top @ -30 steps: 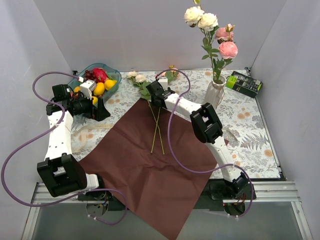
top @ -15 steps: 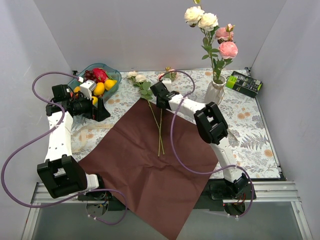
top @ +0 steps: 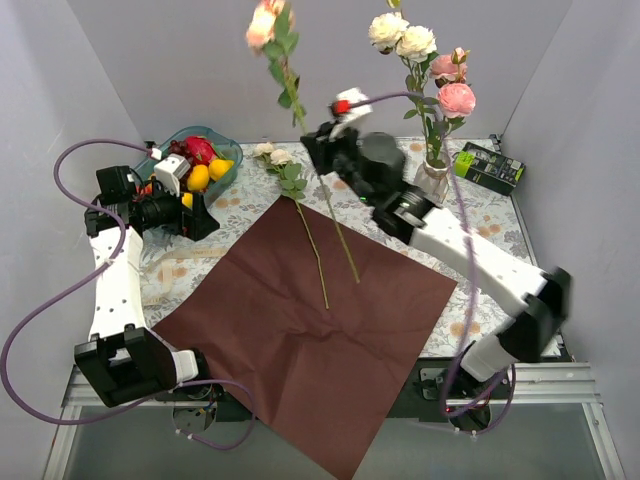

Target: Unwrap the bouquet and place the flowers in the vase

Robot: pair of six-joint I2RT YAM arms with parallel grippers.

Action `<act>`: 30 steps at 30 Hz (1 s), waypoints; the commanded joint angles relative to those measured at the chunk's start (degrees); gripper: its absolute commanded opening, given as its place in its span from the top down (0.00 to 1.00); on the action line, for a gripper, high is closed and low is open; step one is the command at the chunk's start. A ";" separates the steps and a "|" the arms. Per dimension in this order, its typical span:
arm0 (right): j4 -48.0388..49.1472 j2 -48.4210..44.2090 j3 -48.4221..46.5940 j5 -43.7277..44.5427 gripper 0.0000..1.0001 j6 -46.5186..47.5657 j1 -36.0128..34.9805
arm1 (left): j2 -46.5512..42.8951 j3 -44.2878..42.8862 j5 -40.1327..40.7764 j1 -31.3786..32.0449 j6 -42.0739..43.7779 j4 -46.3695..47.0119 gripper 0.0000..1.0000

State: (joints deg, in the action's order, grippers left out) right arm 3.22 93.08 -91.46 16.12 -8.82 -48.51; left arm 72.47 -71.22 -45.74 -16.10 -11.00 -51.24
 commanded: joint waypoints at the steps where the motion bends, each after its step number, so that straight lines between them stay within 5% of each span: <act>1: 29.42 -16.85 12.84 -5.92 0.99 19.75 1.31 | -3.56 -2.87 -1.37 0.19 -0.42 -1.40 0.02; 11: 50.90 -24.00 14.82 2.23 0.99 34.74 14.66 | -3.39 -1.99 -1.64 0.19 -1.39 0.09 0.02; 16: 61.62 -22.06 17.98 2.25 0.99 30.82 23.01 | -1.81 -2.87 -1.46 0.19 -1.65 1.41 0.02; 30: 67.26 -13.89 17.19 -4.16 0.99 23.94 32.95 | 3.38 -4.63 -1.11 0.19 0.37 0.97 0.02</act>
State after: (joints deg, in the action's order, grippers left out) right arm 63.13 78.59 -73.23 14.04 17.58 -16.43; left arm 75.24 -73.01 -46.00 -16.10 -11.92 -50.57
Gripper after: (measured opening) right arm 0.143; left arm 0.982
